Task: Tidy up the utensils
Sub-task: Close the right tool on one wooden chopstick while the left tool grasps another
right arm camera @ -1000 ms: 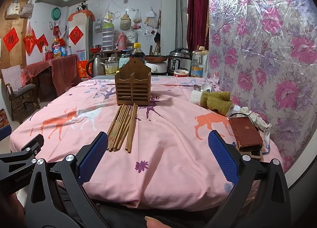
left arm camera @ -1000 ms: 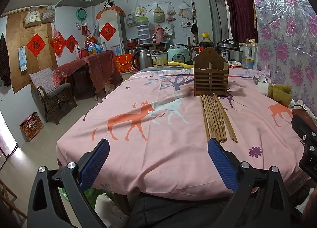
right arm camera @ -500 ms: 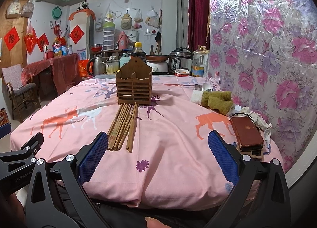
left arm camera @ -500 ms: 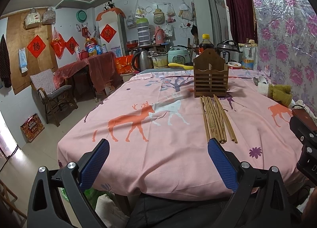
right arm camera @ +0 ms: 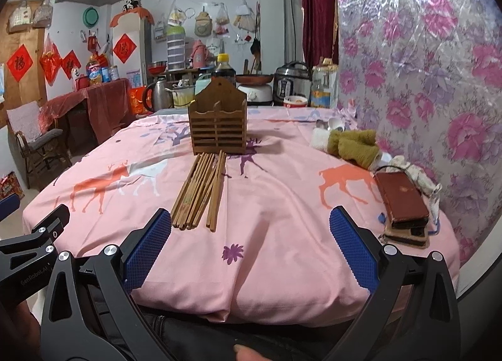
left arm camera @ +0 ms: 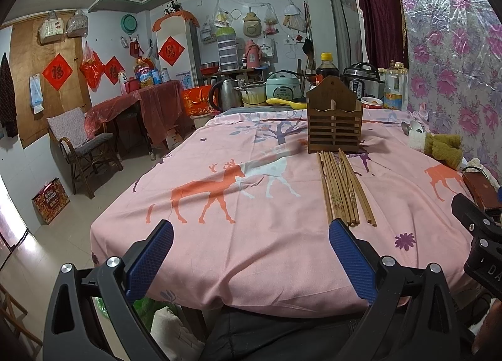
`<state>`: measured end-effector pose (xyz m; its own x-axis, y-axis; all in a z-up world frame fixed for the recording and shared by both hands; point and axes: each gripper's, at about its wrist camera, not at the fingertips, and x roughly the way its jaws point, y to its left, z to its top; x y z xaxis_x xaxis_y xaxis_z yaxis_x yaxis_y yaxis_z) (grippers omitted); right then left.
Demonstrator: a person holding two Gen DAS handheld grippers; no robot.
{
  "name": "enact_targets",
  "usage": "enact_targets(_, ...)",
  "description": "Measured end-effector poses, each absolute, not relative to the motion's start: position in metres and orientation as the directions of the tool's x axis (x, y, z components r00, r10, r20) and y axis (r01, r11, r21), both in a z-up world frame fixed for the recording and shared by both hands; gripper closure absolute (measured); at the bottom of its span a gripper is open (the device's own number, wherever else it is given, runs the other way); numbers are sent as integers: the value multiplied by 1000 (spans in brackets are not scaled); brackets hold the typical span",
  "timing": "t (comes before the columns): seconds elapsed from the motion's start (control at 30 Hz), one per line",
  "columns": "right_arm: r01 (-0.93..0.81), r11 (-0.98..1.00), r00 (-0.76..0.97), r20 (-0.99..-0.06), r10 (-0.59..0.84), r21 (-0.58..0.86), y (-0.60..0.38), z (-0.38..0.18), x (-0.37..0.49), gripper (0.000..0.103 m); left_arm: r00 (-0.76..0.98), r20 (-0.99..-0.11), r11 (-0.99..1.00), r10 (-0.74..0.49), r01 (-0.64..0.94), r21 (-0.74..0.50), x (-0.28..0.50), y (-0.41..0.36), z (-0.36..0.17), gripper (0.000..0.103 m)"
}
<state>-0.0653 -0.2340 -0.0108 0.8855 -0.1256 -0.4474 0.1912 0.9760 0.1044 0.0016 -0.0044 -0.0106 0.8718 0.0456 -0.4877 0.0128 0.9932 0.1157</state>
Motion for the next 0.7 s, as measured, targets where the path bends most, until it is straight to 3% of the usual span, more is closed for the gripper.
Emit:
enact_targets(0.2, 145, 983, 895, -439, -82, 112, -231, -9, -65, 6, 863, -505, 994, 29, 30, 108, 5, -5, -12, 5)
enact_targets(0.47, 249, 948, 881, -453, -137, 199, -270, -11, -59, 6, 850, -526, 995, 26, 29, 96, 21, 8, -16, 5)
enact_targets(0.7, 188, 972, 842, -533, -85, 142, -271, -30, -18, 6, 725, -688, 994, -29, 94, 58, 72, 7, -61, 5)
